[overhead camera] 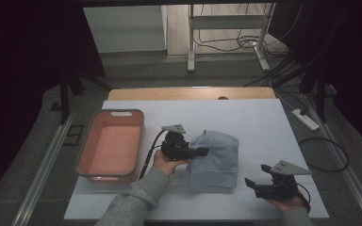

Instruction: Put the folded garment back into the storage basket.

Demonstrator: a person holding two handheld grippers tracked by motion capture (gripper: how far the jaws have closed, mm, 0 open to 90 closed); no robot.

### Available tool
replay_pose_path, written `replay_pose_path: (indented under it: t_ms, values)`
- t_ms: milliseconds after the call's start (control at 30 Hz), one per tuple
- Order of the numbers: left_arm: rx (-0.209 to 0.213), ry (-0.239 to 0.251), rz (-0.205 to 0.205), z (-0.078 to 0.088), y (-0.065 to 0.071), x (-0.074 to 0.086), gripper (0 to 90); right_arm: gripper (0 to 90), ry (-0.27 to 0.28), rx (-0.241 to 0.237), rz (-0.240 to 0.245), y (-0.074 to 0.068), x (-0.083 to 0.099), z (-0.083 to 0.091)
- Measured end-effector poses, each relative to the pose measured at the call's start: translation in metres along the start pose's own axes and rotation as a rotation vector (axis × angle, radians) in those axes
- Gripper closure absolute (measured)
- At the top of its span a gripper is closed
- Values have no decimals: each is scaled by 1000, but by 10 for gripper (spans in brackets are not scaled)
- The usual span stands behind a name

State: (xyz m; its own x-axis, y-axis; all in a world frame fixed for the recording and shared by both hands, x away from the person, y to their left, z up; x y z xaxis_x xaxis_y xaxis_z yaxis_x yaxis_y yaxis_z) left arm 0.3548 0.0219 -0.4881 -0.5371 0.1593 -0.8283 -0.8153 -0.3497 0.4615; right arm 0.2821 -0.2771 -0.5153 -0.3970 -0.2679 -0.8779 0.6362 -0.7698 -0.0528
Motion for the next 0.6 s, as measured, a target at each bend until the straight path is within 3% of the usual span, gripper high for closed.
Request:
replay_pose_path:
  t_ms: [600]
  values:
    - [0, 62, -10, 21, 5, -4, 633, 160, 0, 4, -1, 0, 0, 0]
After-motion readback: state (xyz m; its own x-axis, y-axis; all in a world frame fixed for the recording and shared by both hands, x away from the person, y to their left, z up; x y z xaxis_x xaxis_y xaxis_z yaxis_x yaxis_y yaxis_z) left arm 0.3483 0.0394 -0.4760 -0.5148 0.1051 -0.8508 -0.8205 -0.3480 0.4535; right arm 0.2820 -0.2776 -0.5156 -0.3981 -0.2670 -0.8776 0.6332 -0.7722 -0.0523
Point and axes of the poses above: each handheld gripper's, and its own axes: z roughly backward along the jaws, x roughly out of its underside, y roughly to its right, the point moved 4 cm from there along -z, roughly forward along the jaws, and after that the axes turned 7 degrees about y, right-handed, at the moved point
